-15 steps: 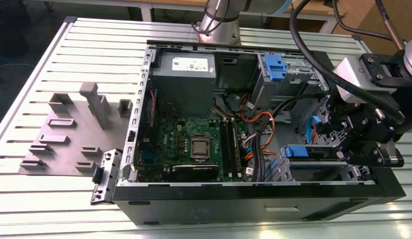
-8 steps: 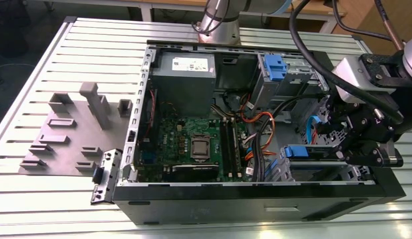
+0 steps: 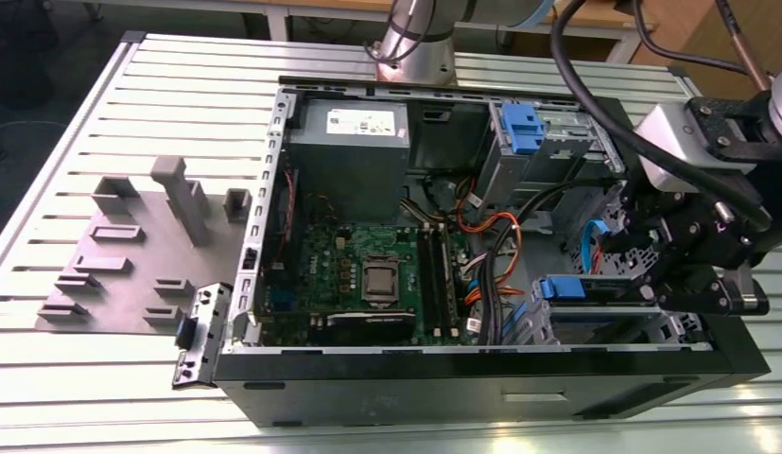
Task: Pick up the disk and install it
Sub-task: 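Insert the first disk wire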
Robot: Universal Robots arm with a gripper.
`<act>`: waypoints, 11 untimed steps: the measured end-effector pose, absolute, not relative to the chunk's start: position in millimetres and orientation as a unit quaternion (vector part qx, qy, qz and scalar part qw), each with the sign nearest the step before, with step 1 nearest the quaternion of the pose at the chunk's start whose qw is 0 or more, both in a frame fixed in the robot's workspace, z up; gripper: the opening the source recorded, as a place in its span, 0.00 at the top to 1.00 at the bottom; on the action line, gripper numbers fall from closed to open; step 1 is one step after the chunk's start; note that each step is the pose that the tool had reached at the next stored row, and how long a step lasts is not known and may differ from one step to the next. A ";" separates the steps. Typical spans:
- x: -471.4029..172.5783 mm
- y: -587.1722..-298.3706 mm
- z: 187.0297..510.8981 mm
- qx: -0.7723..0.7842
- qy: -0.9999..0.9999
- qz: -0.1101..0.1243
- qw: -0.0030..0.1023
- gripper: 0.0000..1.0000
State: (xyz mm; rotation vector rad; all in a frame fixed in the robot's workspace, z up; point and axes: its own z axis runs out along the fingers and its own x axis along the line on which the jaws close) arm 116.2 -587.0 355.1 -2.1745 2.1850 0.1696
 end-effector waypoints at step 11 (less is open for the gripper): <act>116.2 -583.8 361.9 -0.704 0.707 0.057 0.029 0.52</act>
